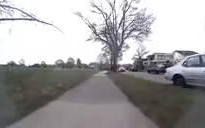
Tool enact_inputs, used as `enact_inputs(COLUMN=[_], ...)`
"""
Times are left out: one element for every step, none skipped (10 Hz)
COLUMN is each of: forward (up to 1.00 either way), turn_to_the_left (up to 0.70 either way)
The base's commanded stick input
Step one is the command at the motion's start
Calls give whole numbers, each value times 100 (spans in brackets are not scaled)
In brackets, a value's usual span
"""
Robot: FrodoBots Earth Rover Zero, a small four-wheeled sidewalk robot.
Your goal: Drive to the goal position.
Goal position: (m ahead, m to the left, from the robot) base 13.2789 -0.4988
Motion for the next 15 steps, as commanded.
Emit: enact_inputs(forward=[100, 100, 100, 100, 100, 100, 100, 100, 100, 100, 100, 100, 100, 100, 100], turn_to_the_left=[36, 21, 0, 0, 0, 1, 26, 40, 27, 2, 0, 0, 0, 0, 0])
